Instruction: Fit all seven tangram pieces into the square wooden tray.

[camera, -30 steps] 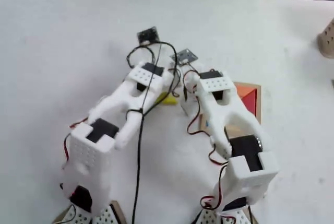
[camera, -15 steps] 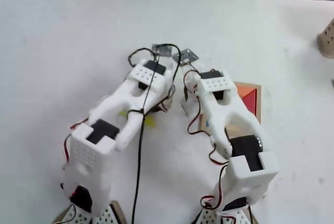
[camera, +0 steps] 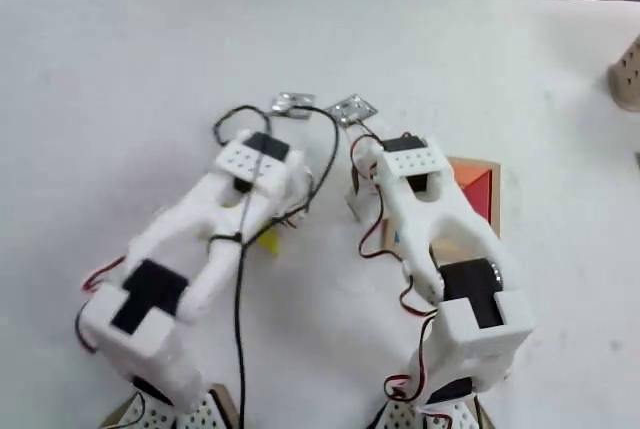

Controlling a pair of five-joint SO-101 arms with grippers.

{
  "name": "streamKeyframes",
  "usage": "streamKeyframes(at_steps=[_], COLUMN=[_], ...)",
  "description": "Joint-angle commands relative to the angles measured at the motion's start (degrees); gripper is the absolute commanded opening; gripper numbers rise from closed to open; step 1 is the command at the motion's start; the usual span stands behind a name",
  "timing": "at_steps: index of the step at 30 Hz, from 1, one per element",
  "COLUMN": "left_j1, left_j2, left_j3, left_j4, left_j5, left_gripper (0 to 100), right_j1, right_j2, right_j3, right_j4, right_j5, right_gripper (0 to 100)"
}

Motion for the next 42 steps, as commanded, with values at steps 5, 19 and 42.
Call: streamKeyframes(at_steps=[5, 19, 42], left_j1=[-11.7, -9.0, -10.8], left_j2=[-10.1, -10.0, -5.0], left_j3=[7.5, 7.7, 12.9], left_j4=[-4.0, -6.2, -11.9], left_j5=[-0.6, 24.4, 27.3], left_gripper=[2, 37, 44], right_j1=[0.0, -0.3, -0.3], right_j2=[-2.0, -2.0, -2.0], right_j3=[0.0, 0.1, 0.1], right_j4=[-0.7, -0.5, -0.7], right_j5=[0.8, 0.8, 0.8], right_gripper=[6.3, 6.3, 6.3])
